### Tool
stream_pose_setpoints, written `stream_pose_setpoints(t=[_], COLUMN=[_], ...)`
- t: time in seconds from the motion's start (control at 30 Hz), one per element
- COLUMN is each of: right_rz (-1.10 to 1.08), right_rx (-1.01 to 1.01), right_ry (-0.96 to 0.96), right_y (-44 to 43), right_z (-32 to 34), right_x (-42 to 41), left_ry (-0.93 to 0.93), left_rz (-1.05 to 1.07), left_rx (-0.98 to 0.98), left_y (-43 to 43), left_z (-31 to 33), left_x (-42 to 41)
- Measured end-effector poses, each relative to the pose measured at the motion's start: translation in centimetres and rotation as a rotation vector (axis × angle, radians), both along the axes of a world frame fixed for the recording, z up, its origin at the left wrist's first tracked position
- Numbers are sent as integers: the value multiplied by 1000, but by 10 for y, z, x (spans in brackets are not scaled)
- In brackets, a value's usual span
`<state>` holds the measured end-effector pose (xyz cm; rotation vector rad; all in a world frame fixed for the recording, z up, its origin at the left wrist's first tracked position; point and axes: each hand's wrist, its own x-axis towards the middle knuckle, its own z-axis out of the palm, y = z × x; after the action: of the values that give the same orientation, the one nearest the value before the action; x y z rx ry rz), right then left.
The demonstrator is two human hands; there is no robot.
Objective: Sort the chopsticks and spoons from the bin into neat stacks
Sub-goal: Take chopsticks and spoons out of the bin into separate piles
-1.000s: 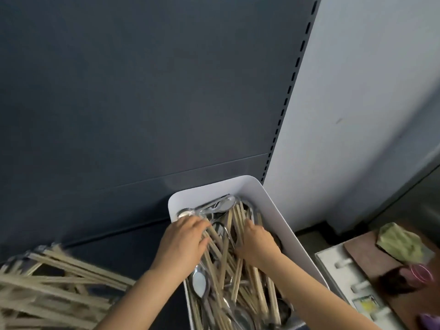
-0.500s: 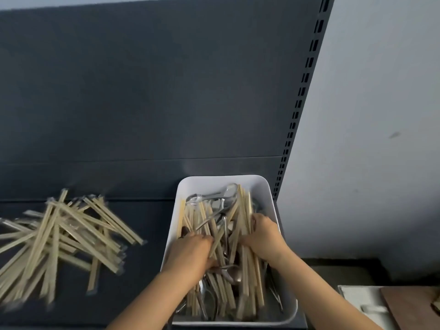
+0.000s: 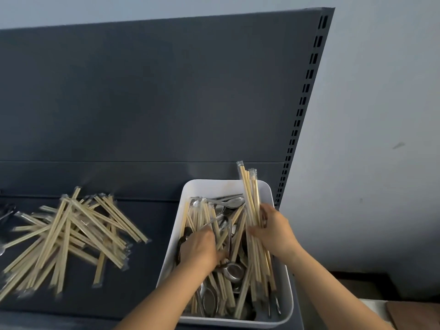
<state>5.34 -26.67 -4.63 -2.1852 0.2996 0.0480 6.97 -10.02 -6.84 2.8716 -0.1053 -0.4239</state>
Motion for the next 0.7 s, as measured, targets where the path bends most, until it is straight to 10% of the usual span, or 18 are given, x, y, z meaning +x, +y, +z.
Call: stream_pose_setpoints(t=[0.7], right_rz=[29], right_rx=[129], right_ry=[-158], right_y=[5], right_z=[17], right_x=[2], left_ry=[-172], left_rz=[36], left_rx=[-470], left_y=[16], left_z=[47], left_x=[34])
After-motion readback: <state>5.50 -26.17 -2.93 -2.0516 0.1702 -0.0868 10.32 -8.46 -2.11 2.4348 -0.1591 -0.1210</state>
